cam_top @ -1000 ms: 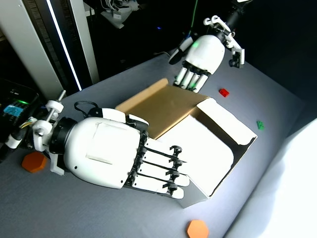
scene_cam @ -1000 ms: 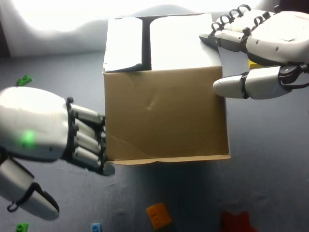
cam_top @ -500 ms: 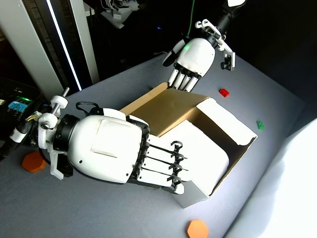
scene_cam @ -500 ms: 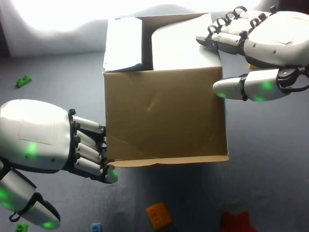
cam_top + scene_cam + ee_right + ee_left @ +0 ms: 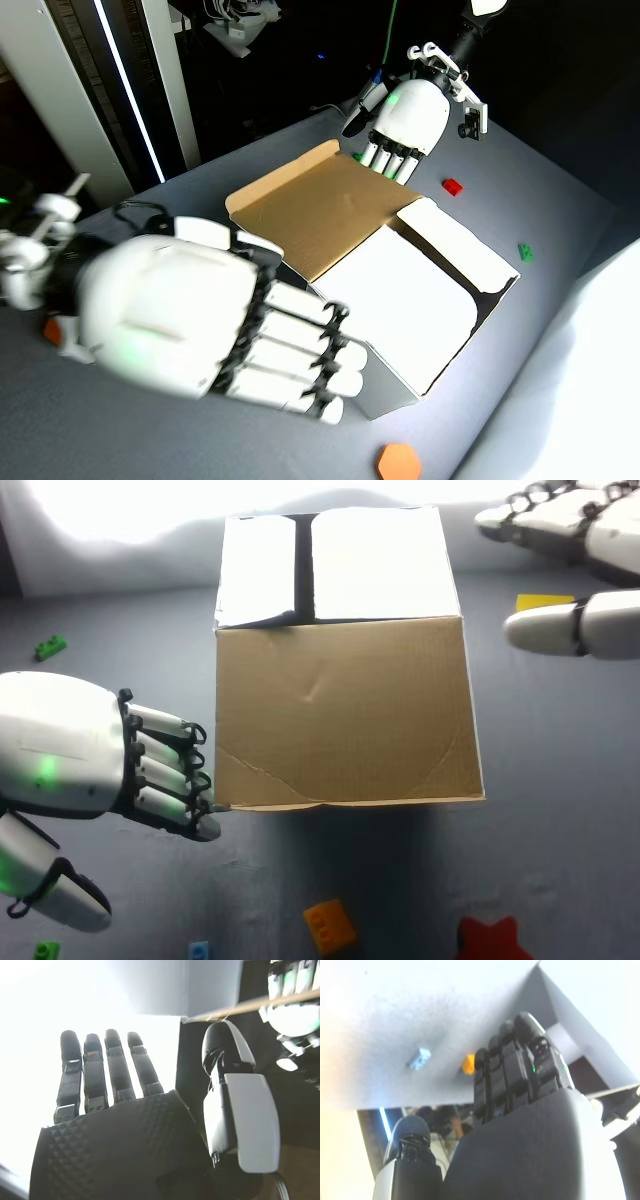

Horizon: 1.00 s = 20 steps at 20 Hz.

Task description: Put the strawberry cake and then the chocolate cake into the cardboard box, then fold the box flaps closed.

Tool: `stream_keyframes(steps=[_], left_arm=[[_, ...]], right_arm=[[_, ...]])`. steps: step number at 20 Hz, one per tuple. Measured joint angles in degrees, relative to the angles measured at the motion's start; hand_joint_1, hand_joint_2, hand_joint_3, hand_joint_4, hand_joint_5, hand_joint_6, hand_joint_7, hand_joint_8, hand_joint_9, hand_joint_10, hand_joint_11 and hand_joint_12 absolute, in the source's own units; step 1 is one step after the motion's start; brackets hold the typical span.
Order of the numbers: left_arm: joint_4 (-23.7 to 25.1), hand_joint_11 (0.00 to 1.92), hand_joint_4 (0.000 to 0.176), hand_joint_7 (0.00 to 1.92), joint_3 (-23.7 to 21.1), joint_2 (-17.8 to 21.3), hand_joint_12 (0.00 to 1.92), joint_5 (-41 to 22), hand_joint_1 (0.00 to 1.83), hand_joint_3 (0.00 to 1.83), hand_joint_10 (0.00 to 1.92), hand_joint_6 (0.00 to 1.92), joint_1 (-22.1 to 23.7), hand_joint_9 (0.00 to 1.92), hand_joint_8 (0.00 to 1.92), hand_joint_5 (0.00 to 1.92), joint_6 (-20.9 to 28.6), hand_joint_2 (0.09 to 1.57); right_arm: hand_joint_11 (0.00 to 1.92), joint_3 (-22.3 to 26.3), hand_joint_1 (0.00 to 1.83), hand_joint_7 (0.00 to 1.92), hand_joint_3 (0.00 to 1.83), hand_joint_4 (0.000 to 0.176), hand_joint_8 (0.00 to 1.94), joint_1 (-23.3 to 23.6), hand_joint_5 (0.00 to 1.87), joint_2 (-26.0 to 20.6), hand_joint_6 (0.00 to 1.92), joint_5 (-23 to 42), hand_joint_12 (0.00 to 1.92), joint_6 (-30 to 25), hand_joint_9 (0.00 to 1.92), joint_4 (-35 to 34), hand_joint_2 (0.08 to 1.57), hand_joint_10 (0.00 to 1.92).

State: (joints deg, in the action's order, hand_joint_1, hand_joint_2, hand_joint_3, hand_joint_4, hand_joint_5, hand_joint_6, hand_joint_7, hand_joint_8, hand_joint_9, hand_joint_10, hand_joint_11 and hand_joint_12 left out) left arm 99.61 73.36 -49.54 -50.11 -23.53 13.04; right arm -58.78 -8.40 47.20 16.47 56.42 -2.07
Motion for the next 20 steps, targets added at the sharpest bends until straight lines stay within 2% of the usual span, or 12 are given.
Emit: stream_keyframes(steps=[1,2,4,6,9,11,13,14,16,17,18,20], left_arm=[[-0.09,0.0,0.017,0.28,-0.76,0.0,1.0,0.11,0.03,0.0,0.0,0.0,-0.2,0.3,0.0,0.26,0.0,1.17],[-0.07,0.0,0.021,0.27,-1.49,-0.26,0.95,-0.07,0.05,0.0,0.0,0.0,-0.22,0.29,0.0,0.25,-0.2,1.17],[-0.07,0.0,0.024,0.3,-2.14,-0.48,1.0,-0.11,0.07,0.0,0.01,0.01,-0.24,0.31,0.01,0.27,-0.83,1.16],[-0.02,0.0,0.032,0.3,-2.75,-1.07,1.02,1.27,0.07,0.0,0.01,0.0,-0.33,0.31,0.0,0.25,-1.09,1.16],[-1.14,0.0,0.026,0.3,-3.63,-1.51,1.02,1.22,0.1,0.0,0.01,0.01,0.68,0.32,0.0,0.27,-0.98,1.16],[-2.45,0.0,0.023,0.3,-3.41,-1.55,1.05,0.87,0.11,0.0,0.01,0.0,4.52,0.32,0.0,0.27,0.98,1.15],[-2.36,0.0,0.041,0.32,-2.4,-1.55,1.11,0.5,0.11,0.0,0.01,0.01,6.78,0.33,0.0,0.28,3.19,1.15],[-1.73,0.0,0.042,0.32,-1.92,-1.53,1.13,0.26,0.11,0.0,0.01,0.01,7.98,0.34,0.0,0.29,3.93,1.15],[-0.44,0.0,0.02,0.31,-0.76,-1.49,1.13,-0.74,0.11,0.01,0.01,0.0,11.78,0.35,0.0,0.29,6.1,1.17],[-0.52,0.0,0.017,0.3,-0.24,-1.49,1.11,-1.31,0.1,0.01,0.01,0.0,14.01,0.34,0.0,0.28,7.3,1.17],[-1.05,0.0,0.032,0.31,0.26,-1.49,1.12,-1.75,0.06,0.0,0.01,0.0,15.47,0.35,0.0,0.29,8.24,1.15],[0.48,0.0,0.034,0.3,1.09,-1.49,1.11,-2.54,0.06,0.0,0.01,0.0,18.21,0.36,0.0,0.28,9.62,1.15]], right_arm=[[0.0,0.68,0.0,0.15,0.0,0.0,0.0,-0.07,0.09,-1.18,0.0,0.09,0.73,-0.02,0.14,-2.27,1.26,0.01],[0.0,1.73,0.0,0.12,0.0,0.0,0.0,-0.07,0.07,-2.84,0.0,0.04,0.62,-0.02,0.12,-5.4,1.26,0.0],[0.0,2.49,0.0,0.13,0.0,0.0,0.0,-0.11,0.08,-5.03,0.01,-0.13,0.52,-1.09,0.12,-7.78,1.25,0.0],[0.0,2.62,0.0,0.15,0.0,0.0,0.0,-0.13,0.09,-7.13,0.0,-0.35,0.58,-3.08,0.14,-8.13,1.23,0.01],[0.0,2.62,0.0,0.12,0.0,0.0,0.0,-1.42,0.08,-7.39,0.0,-0.04,0.55,-3.54,0.12,-8.5,1.23,0.0],[0.0,2.99,0.0,0.13,0.0,0.0,0.0,-2.05,0.09,-6.95,0.0,1.09,0.52,-3.78,0.14,-8.2,1.23,0.01],[0.0,2.97,0.0,0.15,0.0,0.0,0.0,-2.45,0.11,-6.88,0.01,2.89,0.81,-3.8,0.17,-8.22,1.24,0.01],[0.0,2.97,0.0,0.15,0.0,0.0,0.0,-2.6,0.11,-6.97,0.01,3.58,0.83,-3.87,0.16,-8.31,1.23,0.01],[0.0,2.97,0.0,0.12,0.0,0.0,0.0,-2.64,0.11,-7.02,0.0,3.89,0.62,-4.02,0.12,-8.37,1.24,0.01],[0.0,2.97,0.0,0.09,0.0,0.0,0.0,-2.64,0.08,-6.99,0.0,4.0,0.55,-4.15,0.11,-8.33,1.23,0.01],[0.0,2.97,0.0,0.12,0.0,0.0,0.01,-2.64,0.08,-6.95,0.0,4.35,0.61,-4.37,0.13,-8.2,1.24,0.01],[0.0,2.97,0.0,0.13,0.0,0.0,0.01,-2.67,0.06,-7.02,0.0,5.64,0.6,-5.49,0.12,-8.44,1.25,0.01]])
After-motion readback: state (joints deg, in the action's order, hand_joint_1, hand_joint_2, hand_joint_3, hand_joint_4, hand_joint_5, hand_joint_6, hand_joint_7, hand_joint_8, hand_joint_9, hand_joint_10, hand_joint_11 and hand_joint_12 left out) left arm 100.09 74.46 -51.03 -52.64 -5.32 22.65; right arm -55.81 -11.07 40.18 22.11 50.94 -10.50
